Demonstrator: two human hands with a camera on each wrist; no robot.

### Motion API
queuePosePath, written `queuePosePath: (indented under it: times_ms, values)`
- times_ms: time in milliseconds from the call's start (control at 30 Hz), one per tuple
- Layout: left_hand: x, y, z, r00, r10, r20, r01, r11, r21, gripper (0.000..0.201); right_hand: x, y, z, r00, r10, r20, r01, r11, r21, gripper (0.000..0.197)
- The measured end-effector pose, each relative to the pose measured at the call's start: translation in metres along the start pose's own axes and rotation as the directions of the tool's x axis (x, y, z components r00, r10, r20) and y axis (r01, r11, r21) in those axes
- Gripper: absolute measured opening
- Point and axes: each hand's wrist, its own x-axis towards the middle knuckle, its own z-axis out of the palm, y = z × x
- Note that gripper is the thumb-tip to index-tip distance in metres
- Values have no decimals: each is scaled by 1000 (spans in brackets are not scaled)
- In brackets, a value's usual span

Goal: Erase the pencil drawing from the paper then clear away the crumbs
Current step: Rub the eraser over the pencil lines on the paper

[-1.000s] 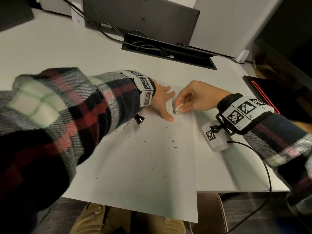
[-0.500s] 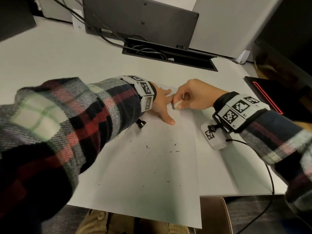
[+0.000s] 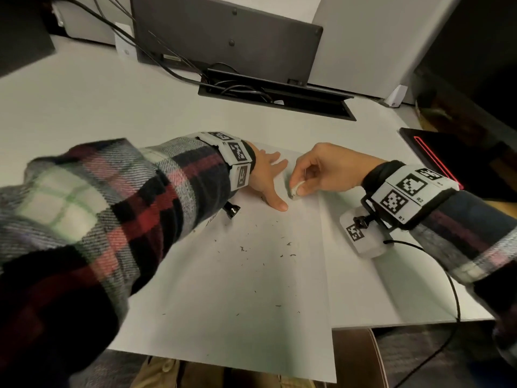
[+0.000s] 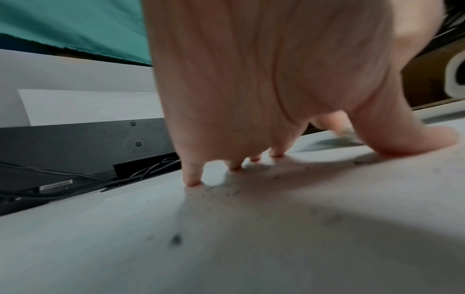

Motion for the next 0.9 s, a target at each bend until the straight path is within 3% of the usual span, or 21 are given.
queuePosePath:
  times_ms: [100, 367, 533, 700, 833, 900]
  values:
    - [-1, -1, -1, 1000, 2, -4, -2, 1000, 1, 105, 14, 9, -6, 987, 39, -156, -40, 999, -8, 10]
    - [-2, 1, -2, 1000, 2, -1, -2, 1000, -1, 105, -1, 7, -2, 997, 51, 54, -55, 996, 70, 9]
    - [-3, 1, -2, 1000, -4, -7, 4, 1000, 19, 104, 11, 3, -3, 994, 40, -97, -46, 997, -66, 5]
    - [0, 1, -1, 1000, 5, -2, -5, 1000, 11, 105, -1, -4, 3, 998, 33, 51, -34, 999, 17, 6]
    - [1, 1, -3, 1000, -13, -7, 13, 998, 61, 108, 6, 1, -3, 993, 75, -95, -85, 990, -109, 10]
    - [1, 1, -3, 1000, -15, -11, 15, 998, 62, 108, 4, 1, -1, 995, 84, -58, -86, 996, -35, 10]
